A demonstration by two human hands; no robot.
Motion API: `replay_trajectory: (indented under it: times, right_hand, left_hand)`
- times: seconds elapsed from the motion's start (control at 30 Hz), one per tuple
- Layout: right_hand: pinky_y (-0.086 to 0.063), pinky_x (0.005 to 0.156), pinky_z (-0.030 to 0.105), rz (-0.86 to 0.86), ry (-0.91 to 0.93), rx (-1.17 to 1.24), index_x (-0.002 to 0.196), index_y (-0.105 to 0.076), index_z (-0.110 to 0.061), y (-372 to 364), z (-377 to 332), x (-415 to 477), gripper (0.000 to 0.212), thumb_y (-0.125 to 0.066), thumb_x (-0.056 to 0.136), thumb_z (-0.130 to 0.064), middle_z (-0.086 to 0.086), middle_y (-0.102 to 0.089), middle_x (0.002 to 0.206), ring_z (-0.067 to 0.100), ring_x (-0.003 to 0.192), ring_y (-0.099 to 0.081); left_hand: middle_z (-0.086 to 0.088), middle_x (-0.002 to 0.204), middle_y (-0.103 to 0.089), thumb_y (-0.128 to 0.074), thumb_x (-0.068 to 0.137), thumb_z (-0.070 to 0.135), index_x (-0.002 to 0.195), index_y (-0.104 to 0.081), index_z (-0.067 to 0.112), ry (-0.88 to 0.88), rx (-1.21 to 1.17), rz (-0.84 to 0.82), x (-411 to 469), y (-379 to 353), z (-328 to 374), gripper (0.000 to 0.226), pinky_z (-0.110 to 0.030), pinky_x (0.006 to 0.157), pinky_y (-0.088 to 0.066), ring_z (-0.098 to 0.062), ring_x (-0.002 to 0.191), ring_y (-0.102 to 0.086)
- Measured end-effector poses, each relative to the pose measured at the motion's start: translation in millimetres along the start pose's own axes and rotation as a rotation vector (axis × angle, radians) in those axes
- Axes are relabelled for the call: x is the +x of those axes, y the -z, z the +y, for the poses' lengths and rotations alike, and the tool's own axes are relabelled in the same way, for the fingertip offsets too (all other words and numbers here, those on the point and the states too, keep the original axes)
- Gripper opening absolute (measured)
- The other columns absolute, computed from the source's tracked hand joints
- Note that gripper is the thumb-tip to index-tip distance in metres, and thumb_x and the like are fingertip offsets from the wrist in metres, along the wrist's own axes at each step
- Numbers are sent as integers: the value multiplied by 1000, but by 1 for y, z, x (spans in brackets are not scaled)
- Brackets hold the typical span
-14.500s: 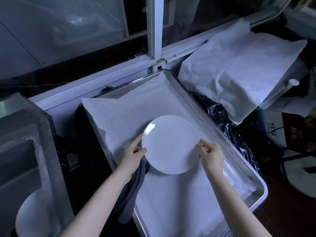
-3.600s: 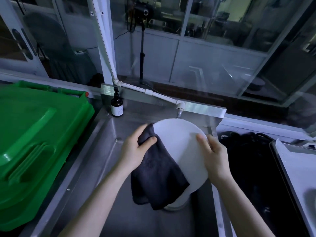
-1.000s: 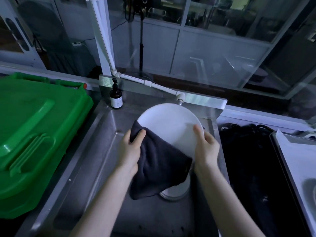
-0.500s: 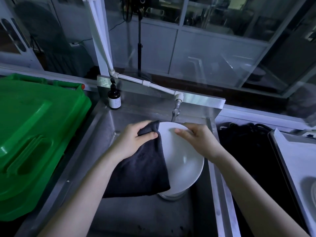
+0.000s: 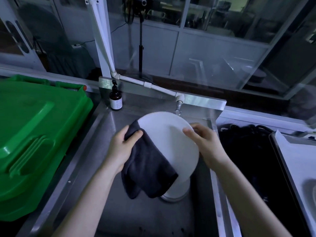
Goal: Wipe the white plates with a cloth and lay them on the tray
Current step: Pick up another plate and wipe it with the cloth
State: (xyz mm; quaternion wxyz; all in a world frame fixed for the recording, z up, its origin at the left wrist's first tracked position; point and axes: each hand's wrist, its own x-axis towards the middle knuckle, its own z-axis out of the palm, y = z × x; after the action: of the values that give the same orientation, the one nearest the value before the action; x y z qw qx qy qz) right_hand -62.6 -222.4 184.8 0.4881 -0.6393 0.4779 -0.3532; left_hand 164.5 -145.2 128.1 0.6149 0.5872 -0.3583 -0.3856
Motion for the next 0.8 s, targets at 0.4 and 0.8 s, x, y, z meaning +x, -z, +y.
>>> replay_trajectory:
  times: [0.4, 0.8]
  right_hand:
    - [-28, 54, 23, 59, 213, -276, 70, -62, -6, -5, 5, 7, 35, -65, 96, -29, -11, -41, 58, 4, 58, -35]
    - [-51, 69, 24, -189, 108, -258, 94, -71, -22, 6, -7, 11, 18, -75, 87, -38, 1, -72, 88, 9, 77, -66]
  left_hand:
    - [11, 104, -75, -66, 93, 16, 108, -71, 29, -33, 51, -106, -15, -11, 2, 20, -20, 88, -52, -5, 105, -67]
    - [18, 111, -72, -68, 83, 41, 115, -65, 45, -93, 199, -233, 11, 2, 12, 33, -28, 97, -46, -1, 112, -63]
